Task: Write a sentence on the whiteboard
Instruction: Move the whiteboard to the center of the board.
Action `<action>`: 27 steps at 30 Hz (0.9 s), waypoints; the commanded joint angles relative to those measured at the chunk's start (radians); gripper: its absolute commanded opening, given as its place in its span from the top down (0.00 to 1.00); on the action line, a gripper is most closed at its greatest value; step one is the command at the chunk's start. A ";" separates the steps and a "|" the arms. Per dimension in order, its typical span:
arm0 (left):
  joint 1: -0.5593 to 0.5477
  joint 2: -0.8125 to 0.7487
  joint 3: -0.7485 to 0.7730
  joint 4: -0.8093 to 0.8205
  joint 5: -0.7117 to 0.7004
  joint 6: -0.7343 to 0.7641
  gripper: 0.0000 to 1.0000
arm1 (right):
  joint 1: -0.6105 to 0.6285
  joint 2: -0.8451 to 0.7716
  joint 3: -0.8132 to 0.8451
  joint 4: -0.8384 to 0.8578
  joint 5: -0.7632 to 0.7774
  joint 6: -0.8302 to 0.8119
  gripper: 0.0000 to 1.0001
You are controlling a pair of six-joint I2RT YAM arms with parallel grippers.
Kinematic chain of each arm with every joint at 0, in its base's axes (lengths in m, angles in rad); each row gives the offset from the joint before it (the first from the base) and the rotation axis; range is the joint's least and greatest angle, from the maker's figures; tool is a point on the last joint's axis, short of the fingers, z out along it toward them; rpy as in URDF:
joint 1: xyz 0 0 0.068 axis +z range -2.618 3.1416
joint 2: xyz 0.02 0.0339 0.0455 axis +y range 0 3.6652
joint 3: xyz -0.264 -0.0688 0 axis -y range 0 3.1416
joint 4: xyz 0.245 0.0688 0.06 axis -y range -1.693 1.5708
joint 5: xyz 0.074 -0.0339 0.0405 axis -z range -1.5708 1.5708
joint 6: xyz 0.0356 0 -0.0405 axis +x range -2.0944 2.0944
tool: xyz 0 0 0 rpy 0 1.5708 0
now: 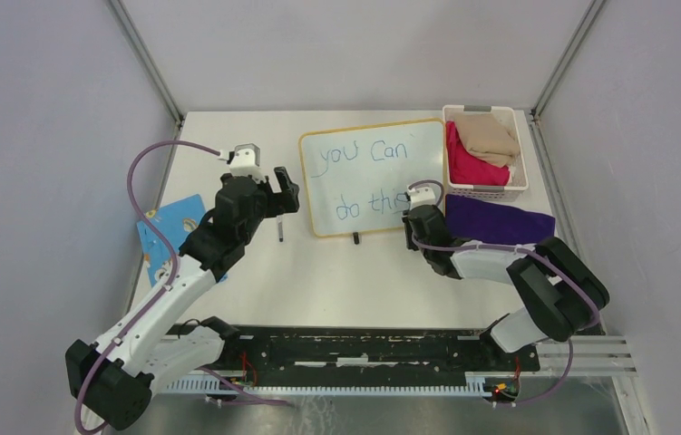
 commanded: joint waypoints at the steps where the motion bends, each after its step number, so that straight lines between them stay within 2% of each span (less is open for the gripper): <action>1: -0.006 -0.001 0.032 0.038 0.005 0.035 0.02 | 0.021 0.027 0.070 0.066 -0.055 0.010 0.69; 21: -0.021 -0.028 0.020 0.039 -0.080 0.039 0.02 | 0.051 0.231 0.282 0.019 -0.050 0.029 0.70; 27: -0.022 -0.035 0.013 0.049 -0.089 0.038 0.02 | 0.051 0.229 0.275 0.024 -0.055 0.027 0.68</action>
